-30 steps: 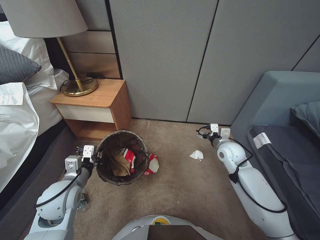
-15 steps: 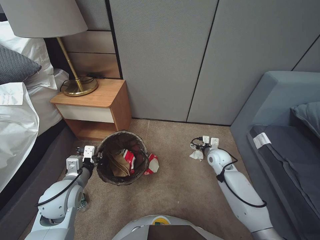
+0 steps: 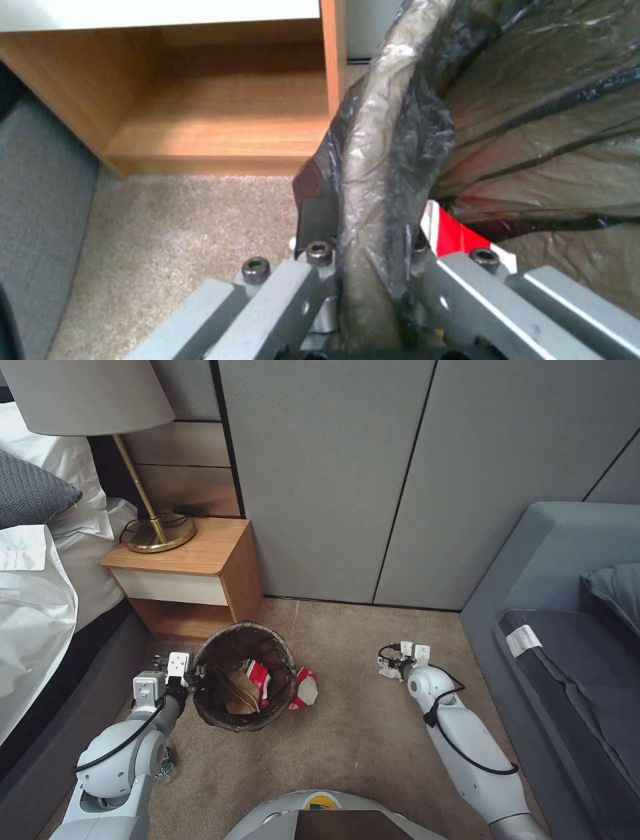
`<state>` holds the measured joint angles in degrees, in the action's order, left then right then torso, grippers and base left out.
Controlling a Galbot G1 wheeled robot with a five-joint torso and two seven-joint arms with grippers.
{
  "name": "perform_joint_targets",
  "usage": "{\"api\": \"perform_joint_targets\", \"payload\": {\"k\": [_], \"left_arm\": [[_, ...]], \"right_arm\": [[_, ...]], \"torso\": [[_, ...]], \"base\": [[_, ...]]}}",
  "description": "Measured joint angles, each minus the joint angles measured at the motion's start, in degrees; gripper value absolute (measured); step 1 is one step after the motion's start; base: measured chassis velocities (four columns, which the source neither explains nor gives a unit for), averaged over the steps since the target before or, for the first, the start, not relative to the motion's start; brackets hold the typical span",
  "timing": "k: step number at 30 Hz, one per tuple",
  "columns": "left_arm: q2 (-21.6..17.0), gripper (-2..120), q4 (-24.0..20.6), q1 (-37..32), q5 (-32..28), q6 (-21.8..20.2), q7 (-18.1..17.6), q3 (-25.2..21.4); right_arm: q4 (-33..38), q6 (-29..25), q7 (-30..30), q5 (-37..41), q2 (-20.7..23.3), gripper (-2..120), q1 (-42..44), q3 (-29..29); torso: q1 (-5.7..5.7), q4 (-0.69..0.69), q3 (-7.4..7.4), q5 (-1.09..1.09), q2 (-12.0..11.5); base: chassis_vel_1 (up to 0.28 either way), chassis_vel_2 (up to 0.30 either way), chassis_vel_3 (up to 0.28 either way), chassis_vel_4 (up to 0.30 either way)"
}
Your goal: Pick up the trash bin, then pick up the garbage from the floor and place it into the trash bin.
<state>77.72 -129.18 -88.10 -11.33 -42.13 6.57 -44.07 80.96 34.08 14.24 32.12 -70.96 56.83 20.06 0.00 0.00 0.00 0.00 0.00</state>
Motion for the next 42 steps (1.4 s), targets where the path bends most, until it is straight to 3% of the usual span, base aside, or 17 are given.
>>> {"api": "perform_joint_targets", "payload": {"k": [12,22,42], "left_arm": [[-0.1,0,0.2,0.2,0.1,0.0,0.1,0.3],[0.1,0,0.1,-0.2,0.3,0.0,0.2,0.0],[0.5,0,0.7,-0.1,0.8,0.2,0.4,0.3]], "right_arm": [[-5.0,-1.2,-0.8,-2.5,-1.5,100,-1.9,-0.2],[-14.5,-2.7,-2.6,-3.8,-3.1,100,-5.8,-1.3],[-19.8,-4.1,-3.9,-4.9,-2.9,100,-7.7,-0.6]], "torso": [[0.00,0.00,0.00,0.00,0.0],[0.00,0.00,0.00,0.00,0.0],[0.00,0.00,0.00,0.00,0.0]], "base": [[0.000,0.000,0.000,0.000],[0.000,0.000,0.000,0.000],[0.000,0.000,0.000,0.000]]}}
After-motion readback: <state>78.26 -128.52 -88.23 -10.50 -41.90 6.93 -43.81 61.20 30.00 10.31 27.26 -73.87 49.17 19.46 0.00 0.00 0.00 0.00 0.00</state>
